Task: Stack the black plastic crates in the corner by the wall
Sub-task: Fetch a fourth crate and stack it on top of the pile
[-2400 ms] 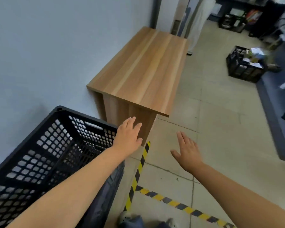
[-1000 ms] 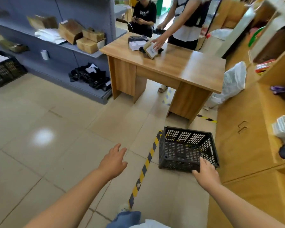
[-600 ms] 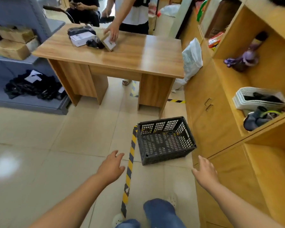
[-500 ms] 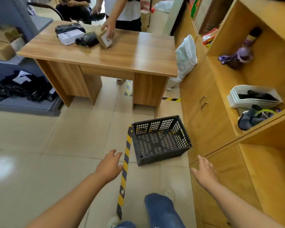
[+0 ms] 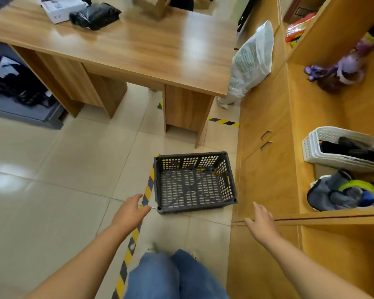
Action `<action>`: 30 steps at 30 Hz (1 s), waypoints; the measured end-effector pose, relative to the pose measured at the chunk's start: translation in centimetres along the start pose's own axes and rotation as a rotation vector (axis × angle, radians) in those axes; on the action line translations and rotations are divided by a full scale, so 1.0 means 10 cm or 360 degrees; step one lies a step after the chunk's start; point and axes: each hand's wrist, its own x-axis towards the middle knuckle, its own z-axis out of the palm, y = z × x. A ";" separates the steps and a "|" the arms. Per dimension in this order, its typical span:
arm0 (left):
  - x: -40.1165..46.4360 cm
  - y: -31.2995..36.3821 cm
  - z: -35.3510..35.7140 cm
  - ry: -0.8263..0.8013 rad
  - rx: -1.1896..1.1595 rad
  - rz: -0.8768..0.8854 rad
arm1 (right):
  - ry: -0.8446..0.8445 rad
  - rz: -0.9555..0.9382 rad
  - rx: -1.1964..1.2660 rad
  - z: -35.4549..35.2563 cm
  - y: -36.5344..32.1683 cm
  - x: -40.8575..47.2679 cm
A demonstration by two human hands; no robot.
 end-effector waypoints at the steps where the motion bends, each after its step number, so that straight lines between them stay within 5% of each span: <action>1: 0.08 0.04 0.02 -0.0009 -0.0143 -0.0062 | -0.0019 0.0005 -0.0006 -0.03 0.00 0.11; 5: 0.46 0.26 -0.03 -0.0078 -0.1016 -0.0430 | -0.0093 0.0046 -0.0026 -0.08 -0.04 0.56; 9: 0.96 0.21 -0.07 -0.0102 -0.1307 -0.0614 | -0.0121 0.0120 -0.0010 -0.04 -0.10 0.96; 30: 3.44 -0.32 1.37 0.0058 -0.1739 -0.1031 | -0.0300 0.0299 0.0339 1.13 0.07 4.01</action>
